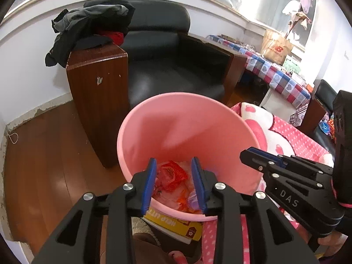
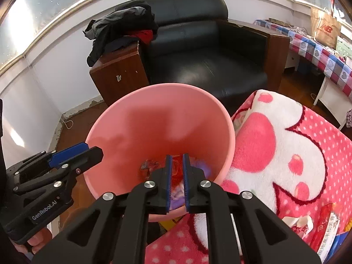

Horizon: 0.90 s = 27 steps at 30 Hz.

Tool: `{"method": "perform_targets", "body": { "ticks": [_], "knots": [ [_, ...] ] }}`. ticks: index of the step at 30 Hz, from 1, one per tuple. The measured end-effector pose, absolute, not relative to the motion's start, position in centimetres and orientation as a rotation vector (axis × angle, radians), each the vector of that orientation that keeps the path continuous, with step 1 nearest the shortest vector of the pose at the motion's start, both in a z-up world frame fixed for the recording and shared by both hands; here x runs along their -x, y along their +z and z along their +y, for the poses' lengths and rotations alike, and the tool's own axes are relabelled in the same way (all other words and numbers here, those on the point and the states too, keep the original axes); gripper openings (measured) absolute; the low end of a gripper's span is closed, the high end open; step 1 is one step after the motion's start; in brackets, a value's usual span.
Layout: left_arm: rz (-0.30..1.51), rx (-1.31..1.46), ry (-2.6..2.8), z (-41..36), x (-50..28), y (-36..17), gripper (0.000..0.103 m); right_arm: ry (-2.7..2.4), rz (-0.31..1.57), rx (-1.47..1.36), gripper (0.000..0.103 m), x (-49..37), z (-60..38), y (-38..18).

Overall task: Collect trash
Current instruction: 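Open both grippers to drop the wrapper and purple bag into the bin, then move both grippers back over the remaining trash on the table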

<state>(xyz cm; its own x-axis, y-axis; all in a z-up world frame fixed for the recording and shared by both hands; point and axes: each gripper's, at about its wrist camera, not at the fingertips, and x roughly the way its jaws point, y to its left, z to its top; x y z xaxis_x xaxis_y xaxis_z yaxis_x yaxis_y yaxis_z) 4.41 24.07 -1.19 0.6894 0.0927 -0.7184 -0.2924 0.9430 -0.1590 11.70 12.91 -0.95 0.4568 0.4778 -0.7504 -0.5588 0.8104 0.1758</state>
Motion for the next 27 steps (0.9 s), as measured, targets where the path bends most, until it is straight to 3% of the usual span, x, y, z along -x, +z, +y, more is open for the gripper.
{"method": "perform_targets", "body": {
  "ticks": [3, 8, 27],
  "knots": [
    [0.765, 0.274, 0.215, 23.9, -3.9, -0.4, 0.032, 0.645, 0.878, 0.084, 0.026, -11.3, 12.5, -0.4],
    [0.733, 0.267, 0.2, 23.1, -2.9, 1.1, 0.036, 0.642, 0.838, 0.074, 0.026, -10.0, 11.4, 1.0],
    [0.677, 0.216, 0.07, 14.4, -0.5, 4.0, 0.037, 0.543, 0.759, 0.014, 0.026, -4.4, 1.3, 4.3]
  ]
}}
